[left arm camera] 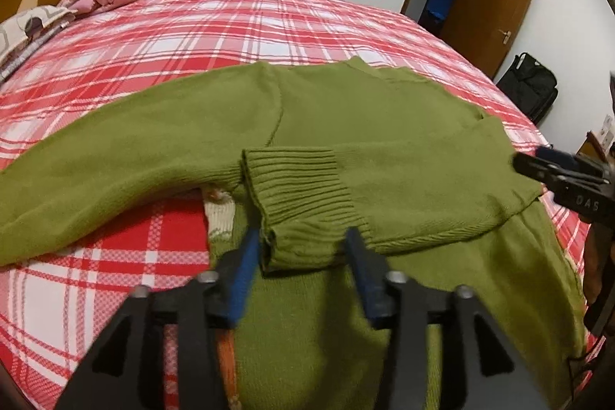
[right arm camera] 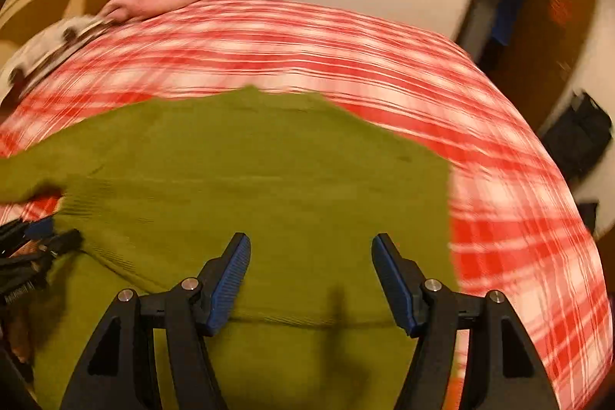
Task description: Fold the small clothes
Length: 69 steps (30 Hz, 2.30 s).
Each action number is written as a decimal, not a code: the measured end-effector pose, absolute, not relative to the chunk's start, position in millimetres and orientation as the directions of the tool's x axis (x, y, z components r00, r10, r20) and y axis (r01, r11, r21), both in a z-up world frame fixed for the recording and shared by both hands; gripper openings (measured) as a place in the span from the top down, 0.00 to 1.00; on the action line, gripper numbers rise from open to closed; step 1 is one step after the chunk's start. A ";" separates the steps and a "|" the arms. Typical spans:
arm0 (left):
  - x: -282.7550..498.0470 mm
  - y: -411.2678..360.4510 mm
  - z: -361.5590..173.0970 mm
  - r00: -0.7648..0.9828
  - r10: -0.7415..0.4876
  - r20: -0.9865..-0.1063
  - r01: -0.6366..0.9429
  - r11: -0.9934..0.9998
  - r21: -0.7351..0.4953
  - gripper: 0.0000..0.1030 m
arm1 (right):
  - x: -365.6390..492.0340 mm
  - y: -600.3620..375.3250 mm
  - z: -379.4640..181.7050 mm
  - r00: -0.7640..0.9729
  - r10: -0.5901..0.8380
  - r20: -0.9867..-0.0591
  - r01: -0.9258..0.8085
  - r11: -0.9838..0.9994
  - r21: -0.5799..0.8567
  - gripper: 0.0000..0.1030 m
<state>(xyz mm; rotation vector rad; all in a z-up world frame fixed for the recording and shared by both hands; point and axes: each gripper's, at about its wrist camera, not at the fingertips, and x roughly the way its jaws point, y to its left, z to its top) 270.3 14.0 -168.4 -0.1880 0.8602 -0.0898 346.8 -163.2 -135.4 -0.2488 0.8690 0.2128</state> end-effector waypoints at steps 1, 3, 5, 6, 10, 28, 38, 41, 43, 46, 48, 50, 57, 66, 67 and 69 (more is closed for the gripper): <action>268.5 12.5 -167.5 0.652 -0.149 -0.743 0.005 0.981 -0.192 0.33 | 349.4 -150.8 -141.3 0.612 0.095 -0.785 -0.310 0.942 -0.128 0.36; 265.3 10.8 -166.4 0.655 -0.141 -0.742 0.011 0.984 -0.177 0.29 | 352.6 -133.1 -162.7 0.594 0.055 -0.803 -0.311 0.936 -0.165 0.36; 263.0 12.4 -166.0 0.652 -0.148 -0.744 0.017 0.983 -0.181 0.29 | 353.8 -130.7 -182.6 0.561 0.026 -0.828 -0.308 0.934 -0.180 0.36; 261.5 13.8 -165.6 0.652 -0.151 -0.743 0.018 0.983 -0.184 0.29 | 348.6 -136.1 -182.9 0.581 0.041 -0.813 -0.283 0.946 -0.155 0.36; 253.8 17.5 -162.5 0.657 -0.130 -0.742 0.014 0.987 -0.160 0.23 | 345.3 -139.8 -173.5 0.547 0.024 -0.837 -0.268 0.952 -0.147 0.36; 228.5 76.1 -160.6 0.670 -0.054 -0.740 -0.080 0.986 -0.144 0.22 | 322.6 -20.9 -183.1 0.508 0.193 -0.839 -0.443 0.894 -0.063 0.36; 209.9 119.1 -148.1 0.690 -0.029 -0.723 -0.138 0.976 -0.170 0.22 | 292.5 -13.2 -157.1 0.536 0.302 -0.789 -0.537 0.843 -0.042 0.36; 200.6 149.1 -142.4 0.696 0.035 -0.717 -0.206 0.967 -0.152 0.22 | 290.9 8.5 -162.9 0.558 0.259 -0.788 -0.559 0.819 -0.127 0.37; 193.9 169.3 -140.9 0.696 0.062 -0.715 -0.244 0.958 -0.154 0.22 | 295.0 16.7 -173.4 0.519 0.265 -0.812 -0.588 0.801 -0.114 0.52; 183.0 196.6 -139.2 0.693 0.108 -0.712 -0.291 0.947 -0.139 0.22 | 288.4 19.0 -178.9 0.522 0.268 -0.810 -0.602 0.788 -0.128 0.89; 174.9 221.3 -138.8 0.691 0.154 -0.706 -0.333 0.935 -0.122 0.22 | 279.7 20.5 -178.9 0.511 0.282 -0.812 -0.633 0.762 -0.134 0.89; 169.4 250.6 -141.9 0.674 0.219 -0.706 -0.396 0.913 -0.096 0.22 | 268.3 25.4 -182.7 0.527 0.262 -0.808 -0.669 0.714 -0.205 0.89; 158.0 336.2 -159.9 0.620 0.311 -0.721 -0.566 0.813 -0.136 0.22 | 239.2 20.9 -180.2 0.548 0.286 -0.786 -0.692 0.684 -0.233 0.83; 179.2 344.1 -183.9 0.627 0.160 -0.762 -0.521 0.813 -0.258 0.40 | 230.9 15.1 -186.3 0.596 0.297 -0.746 -0.660 0.711 -0.245 0.78; 179.5 339.5 -181.7 0.630 0.153 -0.761 -0.514 0.817 -0.261 0.47 | 229.6 15.3 -186.5 0.603 0.293 -0.742 -0.655 0.713 -0.251 0.78; 182.6 337.9 -179.6 0.641 0.110 -0.759 -0.488 0.822 -0.293 0.89 | 228.4 16.5 -187.2 0.608 0.289 -0.740 -0.653 0.711 -0.259 0.77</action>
